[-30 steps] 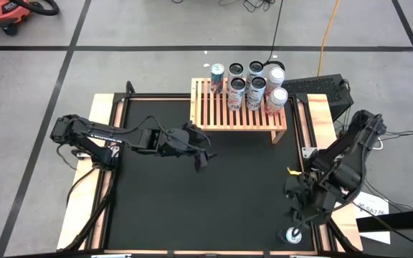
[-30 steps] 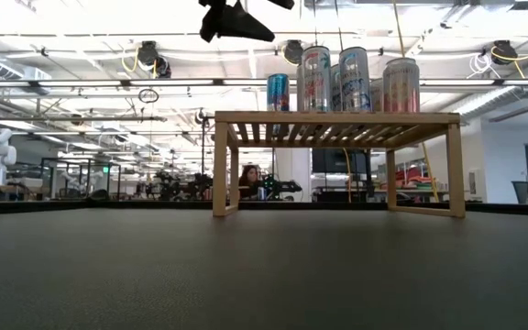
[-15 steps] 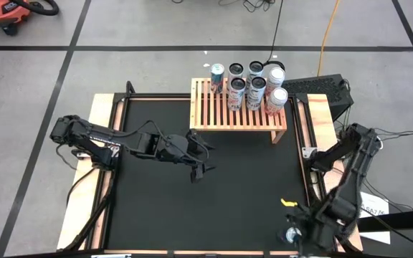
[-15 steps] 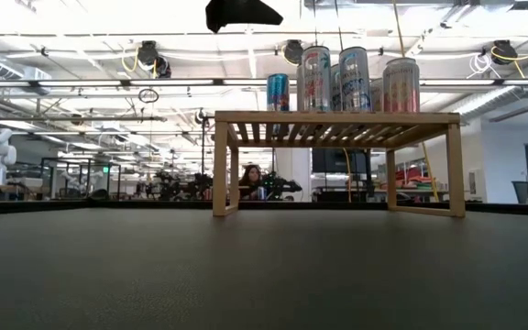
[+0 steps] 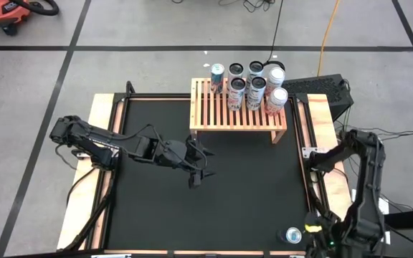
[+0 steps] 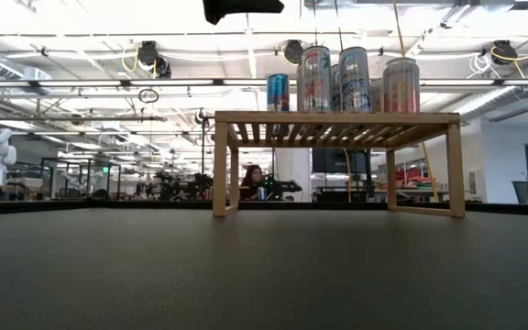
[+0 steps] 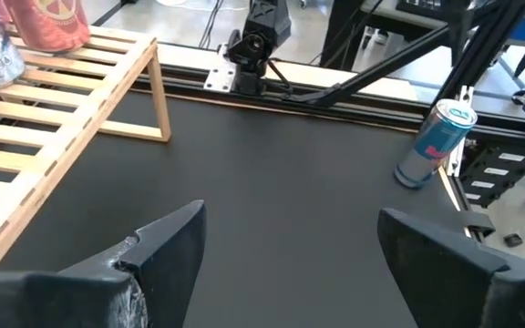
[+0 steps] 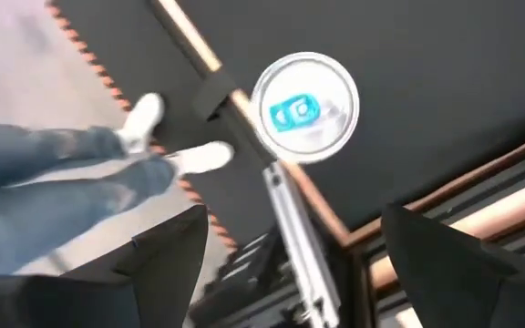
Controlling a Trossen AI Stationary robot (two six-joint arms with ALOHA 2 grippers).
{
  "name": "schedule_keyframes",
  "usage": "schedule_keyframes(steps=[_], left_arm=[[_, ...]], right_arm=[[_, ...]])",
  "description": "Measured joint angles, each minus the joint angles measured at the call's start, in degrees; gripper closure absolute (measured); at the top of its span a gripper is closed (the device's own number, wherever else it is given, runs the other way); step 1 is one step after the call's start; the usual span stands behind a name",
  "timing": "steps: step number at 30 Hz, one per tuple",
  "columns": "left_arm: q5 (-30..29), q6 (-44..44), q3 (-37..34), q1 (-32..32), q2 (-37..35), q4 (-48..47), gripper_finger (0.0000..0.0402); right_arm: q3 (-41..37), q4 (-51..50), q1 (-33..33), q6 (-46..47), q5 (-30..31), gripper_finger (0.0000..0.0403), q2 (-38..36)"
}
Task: Place canned beverage on shelf
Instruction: Put the blue soda can on the shelf
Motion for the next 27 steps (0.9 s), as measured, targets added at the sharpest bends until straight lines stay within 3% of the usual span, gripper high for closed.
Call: schedule_keyframes(steps=[6,17,27], left_arm=[[0.28,-0.17,0.00,-0.03,0.00,-0.34,0.0079],[0.73,-0.12,0.00,0.16,0.00,-0.36,0.0079],[0.74,-0.11,0.00,0.15,0.00,-1.33,0.0079]], right_arm=[[-0.02,-1.13,-0.03,-3.05,0.72,0.0090,3.68],[-0.02,-1.93,-0.43,-11.48,8.84,0.0090,7.32],[-0.02,-2.17,-2.17,-18.01,7.86,0.0090,10.33]])
